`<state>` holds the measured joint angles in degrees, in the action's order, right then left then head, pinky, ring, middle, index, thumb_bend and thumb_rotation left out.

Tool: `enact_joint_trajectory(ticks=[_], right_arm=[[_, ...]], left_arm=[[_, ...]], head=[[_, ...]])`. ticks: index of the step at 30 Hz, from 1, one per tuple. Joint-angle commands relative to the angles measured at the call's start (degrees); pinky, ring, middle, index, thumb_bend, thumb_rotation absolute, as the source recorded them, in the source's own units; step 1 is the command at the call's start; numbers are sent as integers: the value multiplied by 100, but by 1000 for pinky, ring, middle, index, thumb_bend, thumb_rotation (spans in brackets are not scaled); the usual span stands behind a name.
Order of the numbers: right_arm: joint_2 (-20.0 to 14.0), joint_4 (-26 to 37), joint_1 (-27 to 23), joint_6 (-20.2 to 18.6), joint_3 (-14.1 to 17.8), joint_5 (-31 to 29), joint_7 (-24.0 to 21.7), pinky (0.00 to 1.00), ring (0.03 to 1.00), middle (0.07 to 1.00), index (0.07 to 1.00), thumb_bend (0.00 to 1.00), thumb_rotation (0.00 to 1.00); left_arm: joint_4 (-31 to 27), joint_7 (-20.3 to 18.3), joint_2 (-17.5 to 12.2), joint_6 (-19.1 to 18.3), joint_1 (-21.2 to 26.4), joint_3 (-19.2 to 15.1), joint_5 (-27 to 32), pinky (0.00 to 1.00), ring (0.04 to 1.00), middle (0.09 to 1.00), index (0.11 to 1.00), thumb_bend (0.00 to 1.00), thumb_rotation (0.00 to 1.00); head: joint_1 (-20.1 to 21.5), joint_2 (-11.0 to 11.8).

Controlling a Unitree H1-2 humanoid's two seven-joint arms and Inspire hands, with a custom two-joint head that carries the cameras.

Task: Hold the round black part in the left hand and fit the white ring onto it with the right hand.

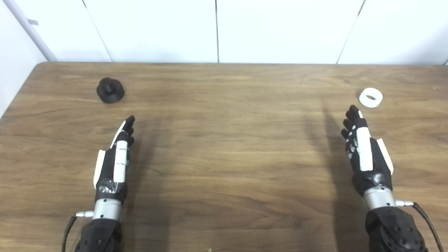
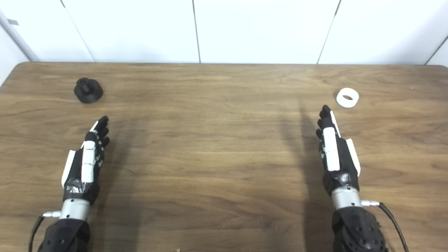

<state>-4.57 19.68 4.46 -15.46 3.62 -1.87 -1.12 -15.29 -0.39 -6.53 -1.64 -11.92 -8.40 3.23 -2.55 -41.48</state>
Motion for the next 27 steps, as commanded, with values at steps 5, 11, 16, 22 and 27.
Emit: enact_joint_trajectory(ticks=[5, 11, 16, 22, 27], right_arm=[[13, 96, -106, 241, 12, -28, 3, 1000, 1000, 1000, 1000, 508, 1000], [19, 121, -100, 196, 12, -11, 20, 1000, 1000, 1000, 1000, 515, 1000], [14, 101, -107, 235, 14, -28, 12, 1000, 1000, 1000, 998, 505, 1000], [-34, 105, -60, 242, 13, 32, 15, 1000, 1000, 1000, 992, 511, 1000], [-117, 20, -17, 312, 89, -176, -90, 1000, 1000, 1000, 995, 498, 1000]], left_arm=[[-61, -18, -48, 159, 58, -40, 65, 1000, 1000, 993, 962, 519, 1000], [-72, 4, -26, 148, 58, -57, 100, 1000, 1000, 985, 952, 515, 995], [-52, -9, -43, 209, 61, -47, 74, 1000, 1000, 987, 957, 516, 996], [-79, -27, -30, 229, 24, 15, 10, 1000, 1000, 986, 961, 499, 1000], [-13, 1, 67, 341, -10, 114, -60, 1000, 1000, 987, 960, 496, 999]], head=[[2, -2], [7, 0], [-6, 5], [-255, 140], [-780, 466]])
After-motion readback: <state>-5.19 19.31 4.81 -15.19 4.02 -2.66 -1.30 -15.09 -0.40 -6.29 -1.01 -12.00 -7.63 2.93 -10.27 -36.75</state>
